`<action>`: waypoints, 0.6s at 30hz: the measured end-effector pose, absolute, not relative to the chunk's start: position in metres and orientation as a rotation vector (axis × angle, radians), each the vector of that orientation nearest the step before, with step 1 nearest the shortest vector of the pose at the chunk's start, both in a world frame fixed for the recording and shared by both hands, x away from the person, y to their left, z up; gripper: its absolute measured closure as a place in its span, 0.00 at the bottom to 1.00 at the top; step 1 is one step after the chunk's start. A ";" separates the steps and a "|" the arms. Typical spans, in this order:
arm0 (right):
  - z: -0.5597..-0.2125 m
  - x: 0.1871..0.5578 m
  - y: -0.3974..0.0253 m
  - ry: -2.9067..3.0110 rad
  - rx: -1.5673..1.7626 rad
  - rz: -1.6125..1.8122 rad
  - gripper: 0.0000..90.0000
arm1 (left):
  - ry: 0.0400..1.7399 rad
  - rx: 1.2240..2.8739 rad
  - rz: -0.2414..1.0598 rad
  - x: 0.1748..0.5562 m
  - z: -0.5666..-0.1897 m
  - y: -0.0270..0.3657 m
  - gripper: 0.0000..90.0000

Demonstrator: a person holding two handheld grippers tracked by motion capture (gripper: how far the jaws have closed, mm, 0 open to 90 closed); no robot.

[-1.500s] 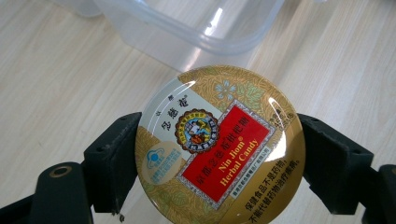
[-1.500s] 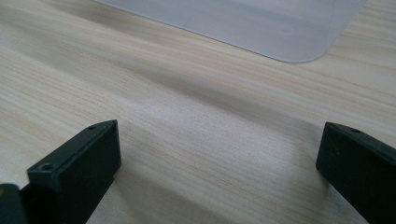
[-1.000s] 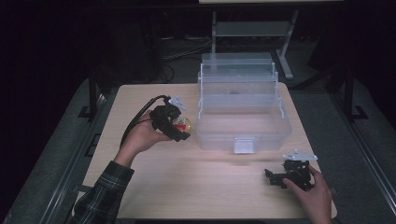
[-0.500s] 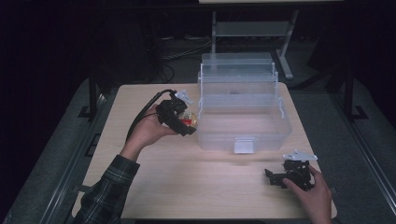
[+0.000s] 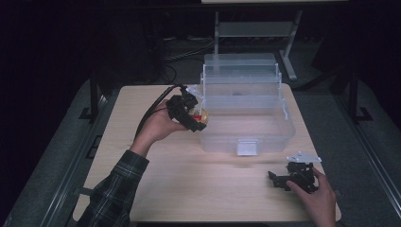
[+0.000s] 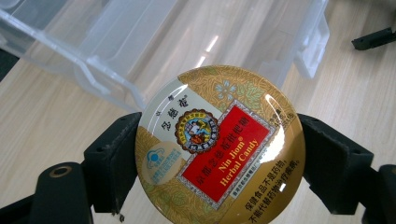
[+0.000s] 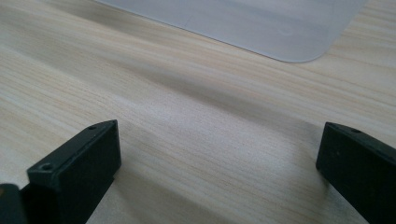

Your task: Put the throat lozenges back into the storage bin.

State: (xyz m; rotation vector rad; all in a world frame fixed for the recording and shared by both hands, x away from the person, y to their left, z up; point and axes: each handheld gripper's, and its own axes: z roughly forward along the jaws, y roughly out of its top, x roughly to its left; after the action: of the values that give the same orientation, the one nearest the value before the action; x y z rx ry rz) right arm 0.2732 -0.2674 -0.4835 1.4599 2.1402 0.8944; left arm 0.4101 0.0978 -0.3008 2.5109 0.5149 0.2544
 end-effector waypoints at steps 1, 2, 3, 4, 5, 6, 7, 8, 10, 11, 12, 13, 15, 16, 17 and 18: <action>-0.484 0.273 -0.267 2.140 1.460 0.894 0.00 | 0.511 2.515 0.251 0.411 -0.301 0.096 0.22; -0.484 0.273 -0.267 2.140 1.461 0.894 0.00 | 0.509 2.510 0.253 0.412 -0.301 0.094 0.22; -0.483 0.273 -0.267 2.140 1.461 0.894 0.00 | 0.507 2.513 0.252 0.413 -0.301 0.092 0.22; -0.484 0.273 -0.267 2.140 1.460 0.894 0.00 | 0.500 2.517 0.252 0.414 -0.301 0.090 0.22; -0.483 0.273 -0.267 2.140 1.461 0.894 0.00 | 0.497 2.520 0.250 0.414 -0.301 0.088 0.22; -0.484 0.273 -0.267 2.140 1.460 0.894 0.00 | 0.494 2.516 0.255 0.415 -0.301 0.085 0.22; -0.483 0.273 -0.267 2.140 1.461 0.894 0.00 | 0.494 2.516 0.247 0.416 -0.301 0.084 0.22; -0.484 0.273 -0.267 2.140 1.461 0.894 0.00 | 0.494 2.511 0.242 0.417 -0.302 0.083 0.22; -0.484 0.273 -0.267 2.140 1.460 0.894 0.00 | 0.490 2.516 0.242 0.418 -0.303 0.079 0.22; -0.483 0.273 -0.267 2.140 1.461 0.894 0.00 | 0.487 2.521 0.243 0.420 -0.303 0.078 0.22; -0.484 0.273 -0.267 2.140 1.460 0.894 0.00 | 0.488 2.522 0.238 0.420 -0.304 0.076 0.22; -0.483 0.273 -0.267 2.140 1.461 0.894 0.00 | 0.482 2.524 0.243 0.421 -0.304 0.075 0.22; -0.484 0.273 -0.267 2.140 1.460 0.894 0.00 | 0.481 2.525 0.242 0.423 -0.305 0.072 0.22; -0.484 0.273 -0.267 2.140 1.461 0.894 0.00 | 0.481 2.524 0.241 0.423 -0.305 0.071 0.22; -0.484 0.273 -0.267 2.140 1.461 0.894 0.00 | 0.475 2.526 0.243 0.424 -0.305 0.070 0.22; -0.484 0.273 -0.267 2.140 1.460 0.894 0.00 | 0.472 2.526 0.242 0.424 -0.306 0.068 0.22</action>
State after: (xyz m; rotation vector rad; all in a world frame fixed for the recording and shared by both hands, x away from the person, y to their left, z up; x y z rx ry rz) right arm 0.2732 -0.2674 -0.4835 1.4604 2.1404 0.8943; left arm 0.4240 0.0682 -0.3060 2.5257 0.4722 0.2419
